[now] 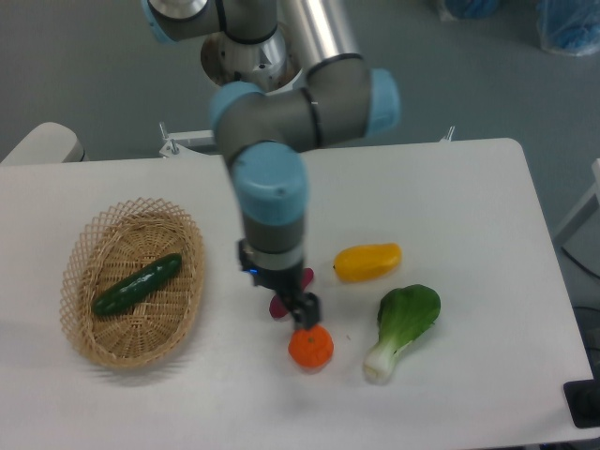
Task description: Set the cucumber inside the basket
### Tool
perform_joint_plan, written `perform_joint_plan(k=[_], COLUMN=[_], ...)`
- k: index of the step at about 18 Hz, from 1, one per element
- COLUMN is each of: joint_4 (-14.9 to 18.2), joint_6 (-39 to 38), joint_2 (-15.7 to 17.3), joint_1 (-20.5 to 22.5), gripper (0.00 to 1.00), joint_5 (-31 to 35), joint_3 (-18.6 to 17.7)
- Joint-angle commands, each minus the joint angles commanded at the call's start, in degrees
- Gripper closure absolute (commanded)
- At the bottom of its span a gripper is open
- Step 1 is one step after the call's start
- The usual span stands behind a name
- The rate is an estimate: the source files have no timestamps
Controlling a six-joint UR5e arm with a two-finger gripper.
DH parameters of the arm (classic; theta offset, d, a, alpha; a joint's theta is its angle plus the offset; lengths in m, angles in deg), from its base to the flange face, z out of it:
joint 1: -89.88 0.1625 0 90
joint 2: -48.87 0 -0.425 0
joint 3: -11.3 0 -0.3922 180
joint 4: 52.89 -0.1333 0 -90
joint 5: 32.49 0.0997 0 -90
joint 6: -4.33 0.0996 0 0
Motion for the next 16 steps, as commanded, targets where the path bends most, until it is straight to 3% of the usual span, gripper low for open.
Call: perform_joint_plan(k=[10,16], joint_4=[-0.09,0.0], joint_6=[12.22,13.55], joint_2=[-5.28,-6.95], joint_1=[6.24,7.3], gripper=[0.0,0.0], joint_5=[0.0,0.0], joint_3=[6.86,9.15])
